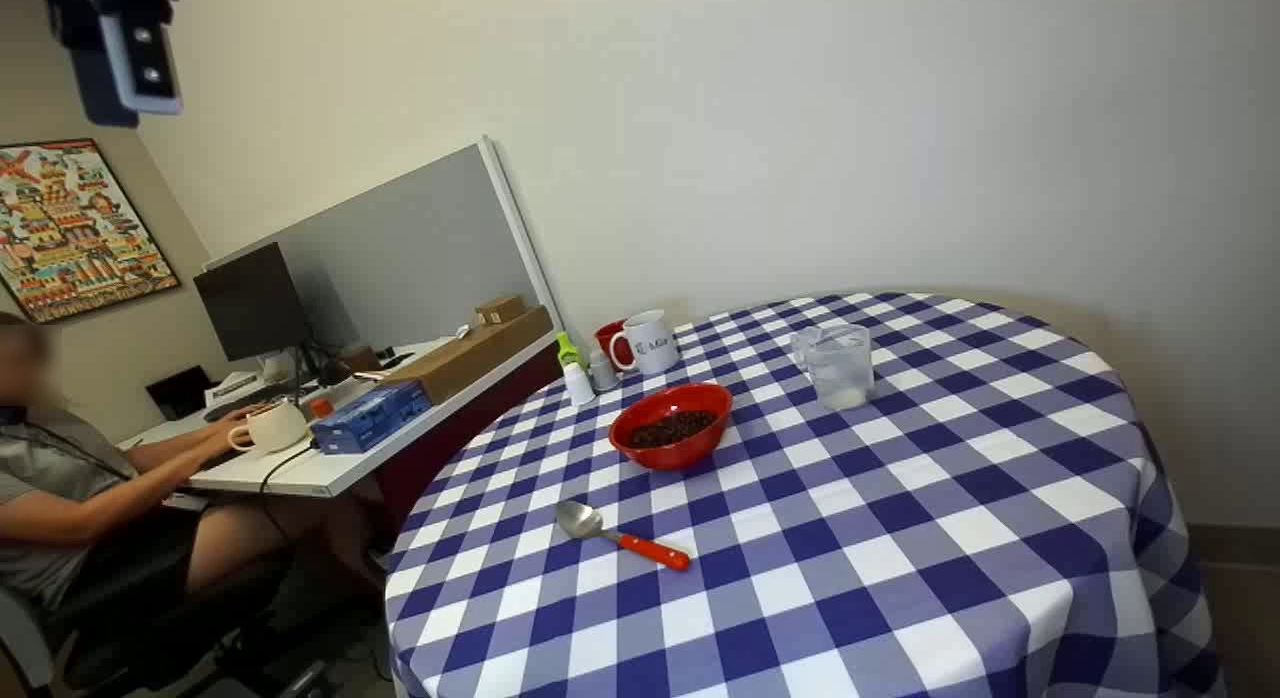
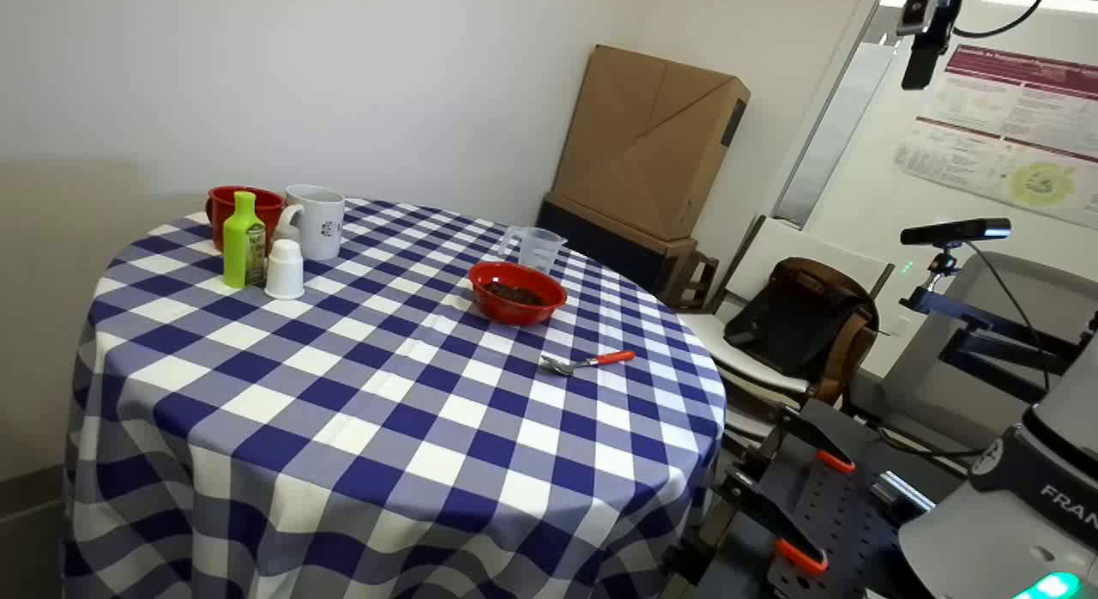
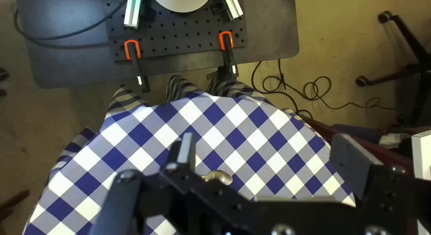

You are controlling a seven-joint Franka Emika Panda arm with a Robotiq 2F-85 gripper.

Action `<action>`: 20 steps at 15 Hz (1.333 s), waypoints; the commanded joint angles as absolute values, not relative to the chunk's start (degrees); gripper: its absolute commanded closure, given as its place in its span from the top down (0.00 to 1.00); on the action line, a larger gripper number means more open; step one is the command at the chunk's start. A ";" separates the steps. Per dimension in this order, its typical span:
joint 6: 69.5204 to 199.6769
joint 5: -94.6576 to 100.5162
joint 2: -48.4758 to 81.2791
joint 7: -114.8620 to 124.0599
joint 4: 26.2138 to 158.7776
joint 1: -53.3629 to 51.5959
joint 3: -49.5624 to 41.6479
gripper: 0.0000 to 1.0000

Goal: Use the spoon to place contents from the red bowl into the clear jug.

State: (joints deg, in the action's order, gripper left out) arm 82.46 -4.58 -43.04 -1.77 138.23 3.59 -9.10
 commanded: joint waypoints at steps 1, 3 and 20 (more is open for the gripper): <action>82.34 -4.97 -42.86 -2.35 138.10 4.65 -8.37 1.00; 84.30 -5.08 -42.78 0.67 138.81 5.90 -7.48 1.00; 113.16 -3.95 -34.84 45.24 150.47 16.01 4.21 1.00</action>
